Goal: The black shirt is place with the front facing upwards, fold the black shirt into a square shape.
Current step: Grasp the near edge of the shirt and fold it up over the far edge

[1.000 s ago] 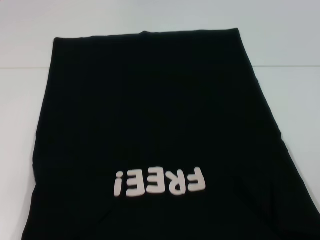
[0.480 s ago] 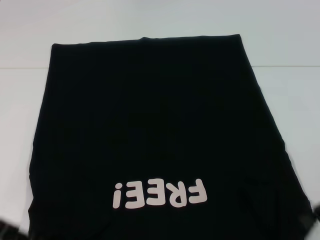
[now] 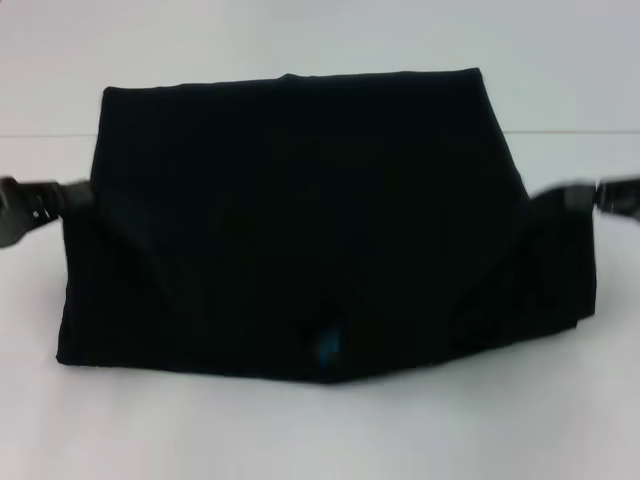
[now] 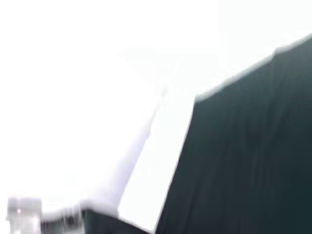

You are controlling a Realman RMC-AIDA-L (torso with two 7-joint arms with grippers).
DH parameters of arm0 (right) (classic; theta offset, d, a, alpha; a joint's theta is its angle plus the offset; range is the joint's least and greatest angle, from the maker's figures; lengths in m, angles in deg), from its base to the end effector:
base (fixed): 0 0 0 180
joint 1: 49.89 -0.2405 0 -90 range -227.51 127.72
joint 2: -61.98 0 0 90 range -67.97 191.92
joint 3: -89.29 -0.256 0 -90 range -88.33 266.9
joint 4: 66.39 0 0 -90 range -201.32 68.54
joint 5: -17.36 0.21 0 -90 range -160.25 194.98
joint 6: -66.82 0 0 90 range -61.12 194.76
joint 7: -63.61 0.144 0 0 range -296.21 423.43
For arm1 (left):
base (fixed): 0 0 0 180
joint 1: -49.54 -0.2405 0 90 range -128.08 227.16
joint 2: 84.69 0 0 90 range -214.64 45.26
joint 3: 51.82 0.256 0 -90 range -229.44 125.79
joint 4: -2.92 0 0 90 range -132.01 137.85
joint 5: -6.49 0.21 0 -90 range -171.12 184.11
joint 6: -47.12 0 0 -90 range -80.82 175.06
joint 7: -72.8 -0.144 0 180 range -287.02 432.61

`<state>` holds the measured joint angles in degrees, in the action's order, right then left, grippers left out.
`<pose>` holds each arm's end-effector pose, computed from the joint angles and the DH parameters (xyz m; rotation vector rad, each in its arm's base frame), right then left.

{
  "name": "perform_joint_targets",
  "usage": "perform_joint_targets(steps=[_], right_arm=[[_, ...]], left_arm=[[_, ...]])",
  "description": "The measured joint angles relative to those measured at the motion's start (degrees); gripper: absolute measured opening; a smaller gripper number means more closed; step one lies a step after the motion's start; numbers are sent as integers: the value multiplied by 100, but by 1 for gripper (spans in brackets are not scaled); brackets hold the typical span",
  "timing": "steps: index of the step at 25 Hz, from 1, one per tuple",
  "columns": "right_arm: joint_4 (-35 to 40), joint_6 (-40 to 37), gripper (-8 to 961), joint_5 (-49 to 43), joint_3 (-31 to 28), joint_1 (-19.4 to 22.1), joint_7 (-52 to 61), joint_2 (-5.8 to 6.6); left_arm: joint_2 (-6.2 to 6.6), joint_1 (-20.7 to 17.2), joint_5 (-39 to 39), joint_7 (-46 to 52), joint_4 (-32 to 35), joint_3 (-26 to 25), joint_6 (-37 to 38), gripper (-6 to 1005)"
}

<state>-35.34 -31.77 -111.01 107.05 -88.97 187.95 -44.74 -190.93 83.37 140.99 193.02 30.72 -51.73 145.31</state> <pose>0.2701 0.3647 0.0943 -2.3888 1.6538 0.8682 -0.3184 0.3358 0.1089 -2.1075 -1.7107 -1.0703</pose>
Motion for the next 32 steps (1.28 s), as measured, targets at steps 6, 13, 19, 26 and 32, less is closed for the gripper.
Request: perform_joint_targets(steps=[6, 13, 19, 26, 32], right_arm=[[-349, 1549, 57, 1226, -124, 352, -765, -539], [-669, 2979, 65, 1569, -106, 298, -1485, -965], [-815, 3754, 72, 1550, -54, 118, -1767, -982], [-824, 4725, 80, 1552, 433, -108, -1996, -1049], [-837, 5262, 86, 1572, 638, -290, -2360, -1196]], left_arm=[[-283, -335, -1043, -265, -372, -113, -1064, 50], [-545, -358, -1327, -510, -418, -124, -1728, 51], [-626, -171, -1460, -758, -422, -62, -2241, 51], [-764, 35, -1463, -1085, -425, 292, -2966, 51], [-912, 238, -1553, -1470, -423, 290, -3521, 52]])
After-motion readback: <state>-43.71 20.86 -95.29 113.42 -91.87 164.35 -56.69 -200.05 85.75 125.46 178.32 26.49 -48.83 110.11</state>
